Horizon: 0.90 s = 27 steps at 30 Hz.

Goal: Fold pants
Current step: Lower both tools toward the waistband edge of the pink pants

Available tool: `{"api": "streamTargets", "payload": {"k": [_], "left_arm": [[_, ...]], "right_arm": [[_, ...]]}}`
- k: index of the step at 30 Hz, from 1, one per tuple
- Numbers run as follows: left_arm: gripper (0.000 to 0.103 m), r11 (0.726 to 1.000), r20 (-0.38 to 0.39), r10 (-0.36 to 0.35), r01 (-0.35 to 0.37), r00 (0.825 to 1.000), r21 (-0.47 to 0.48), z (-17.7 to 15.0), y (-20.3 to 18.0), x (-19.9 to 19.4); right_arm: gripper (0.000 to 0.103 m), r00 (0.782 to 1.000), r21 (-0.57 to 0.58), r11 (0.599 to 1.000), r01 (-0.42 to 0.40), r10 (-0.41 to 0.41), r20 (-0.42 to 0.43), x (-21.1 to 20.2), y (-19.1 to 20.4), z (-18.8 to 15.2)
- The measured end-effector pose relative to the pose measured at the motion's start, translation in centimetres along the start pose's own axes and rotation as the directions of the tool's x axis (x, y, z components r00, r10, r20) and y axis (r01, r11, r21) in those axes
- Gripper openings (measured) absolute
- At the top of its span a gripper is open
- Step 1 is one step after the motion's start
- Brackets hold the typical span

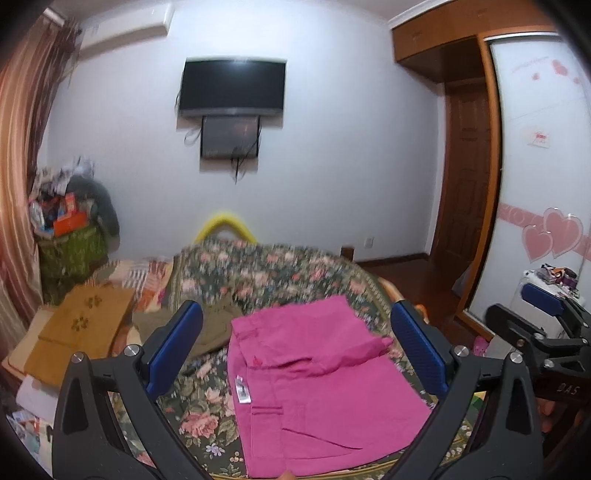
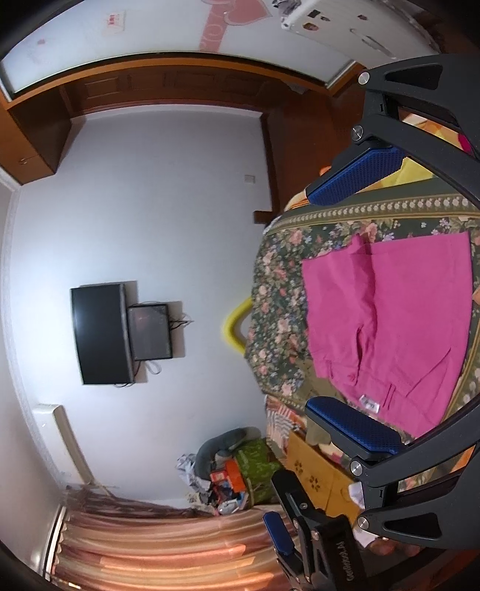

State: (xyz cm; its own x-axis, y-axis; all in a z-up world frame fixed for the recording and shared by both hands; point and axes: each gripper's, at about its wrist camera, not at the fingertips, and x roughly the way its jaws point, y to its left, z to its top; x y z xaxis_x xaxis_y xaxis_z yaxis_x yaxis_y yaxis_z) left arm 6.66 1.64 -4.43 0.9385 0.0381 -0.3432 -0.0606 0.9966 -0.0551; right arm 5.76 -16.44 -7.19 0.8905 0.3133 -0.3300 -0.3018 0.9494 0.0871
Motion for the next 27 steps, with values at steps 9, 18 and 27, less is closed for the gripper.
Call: {"api": "streamTargets", "payload": {"k": [9, 18, 27], "left_arm": [[0.103, 0.993, -0.22, 0.121, -0.122, 0.968, 0.01, -3.7, 4.3, 11.3], [0.103, 0.99, -0.432, 0.142, -0.118, 0.89, 0.083, -8.2, 7.8, 20.7], [0.064, 0.999, -0.622, 0.007, 0.015, 0.783, 0.03, -11.5, 8.2, 26.3]], "right_arm": [[0.103, 0.974, 0.064, 0.998, -0.012, 0.026, -0.227, 7.0, -3.6, -3.4], [0.097, 0.912, 0.042, 0.999, -0.028, 0.043, -0.409, 13.8, -6.7, -6.6], [0.074, 0.837, 0.017, 0.996, -0.089, 0.084, -0.54, 20.1, -8.7, -9.0]]}}
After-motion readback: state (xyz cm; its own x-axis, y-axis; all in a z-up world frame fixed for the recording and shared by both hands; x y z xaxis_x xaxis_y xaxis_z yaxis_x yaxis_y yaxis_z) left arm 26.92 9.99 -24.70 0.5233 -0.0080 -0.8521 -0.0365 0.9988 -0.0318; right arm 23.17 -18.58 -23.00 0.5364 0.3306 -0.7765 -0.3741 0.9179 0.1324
